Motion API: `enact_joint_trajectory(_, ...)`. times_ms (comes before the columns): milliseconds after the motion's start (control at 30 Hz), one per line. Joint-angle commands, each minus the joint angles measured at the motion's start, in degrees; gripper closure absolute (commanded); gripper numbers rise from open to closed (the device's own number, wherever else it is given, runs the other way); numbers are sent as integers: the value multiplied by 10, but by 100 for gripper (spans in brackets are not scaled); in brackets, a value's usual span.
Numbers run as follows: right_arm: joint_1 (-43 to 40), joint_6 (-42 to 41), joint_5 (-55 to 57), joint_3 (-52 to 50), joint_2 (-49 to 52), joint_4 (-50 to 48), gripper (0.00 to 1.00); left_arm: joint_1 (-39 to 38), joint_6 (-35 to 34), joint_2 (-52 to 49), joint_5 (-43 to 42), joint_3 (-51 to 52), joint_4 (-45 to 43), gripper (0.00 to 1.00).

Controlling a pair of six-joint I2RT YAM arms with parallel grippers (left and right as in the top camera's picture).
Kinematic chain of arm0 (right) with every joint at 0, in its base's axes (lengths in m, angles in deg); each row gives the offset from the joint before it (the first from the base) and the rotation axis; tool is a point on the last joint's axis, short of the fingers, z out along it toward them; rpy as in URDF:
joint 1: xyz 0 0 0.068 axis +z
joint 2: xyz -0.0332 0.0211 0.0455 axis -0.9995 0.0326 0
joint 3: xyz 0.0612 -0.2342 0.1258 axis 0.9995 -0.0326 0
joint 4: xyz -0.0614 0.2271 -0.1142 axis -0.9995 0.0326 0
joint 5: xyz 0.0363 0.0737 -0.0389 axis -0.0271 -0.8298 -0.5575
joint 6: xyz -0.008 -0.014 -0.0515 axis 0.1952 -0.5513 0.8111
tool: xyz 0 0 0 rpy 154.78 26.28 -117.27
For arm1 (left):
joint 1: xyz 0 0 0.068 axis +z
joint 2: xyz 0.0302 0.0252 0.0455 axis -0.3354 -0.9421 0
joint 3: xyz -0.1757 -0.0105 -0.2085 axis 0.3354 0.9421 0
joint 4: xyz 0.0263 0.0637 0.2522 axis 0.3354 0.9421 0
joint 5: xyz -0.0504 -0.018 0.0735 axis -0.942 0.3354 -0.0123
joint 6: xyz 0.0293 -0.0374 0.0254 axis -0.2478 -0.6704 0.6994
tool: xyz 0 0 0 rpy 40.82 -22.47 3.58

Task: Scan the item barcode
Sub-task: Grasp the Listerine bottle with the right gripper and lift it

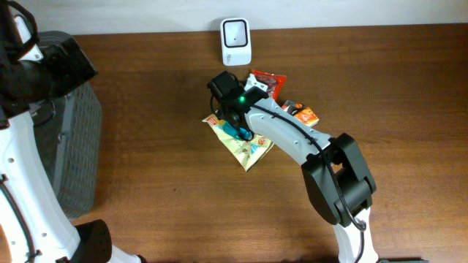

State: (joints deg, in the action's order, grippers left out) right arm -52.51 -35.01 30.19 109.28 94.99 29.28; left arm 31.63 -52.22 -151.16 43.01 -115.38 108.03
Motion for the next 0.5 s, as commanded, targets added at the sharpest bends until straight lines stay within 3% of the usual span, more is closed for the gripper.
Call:
enact_joint_trajectory(0,0,-8,25,6,9,0,14,1,-7,0,-2,-2,-1,1)
enact_joint_trajectory(267,-1,-7,24,7,42,-17,14,1,-7,0,-2,-2,-1,1)
enact_joint_trajectory(400,-1,51,24,34,41,-13,27,1,-7,0,-2,-2,-1,1)
enact_joint_trajectory(467,-1,78,34,56,41,-3,38,1,-7,0,-2,-2,-1,1)
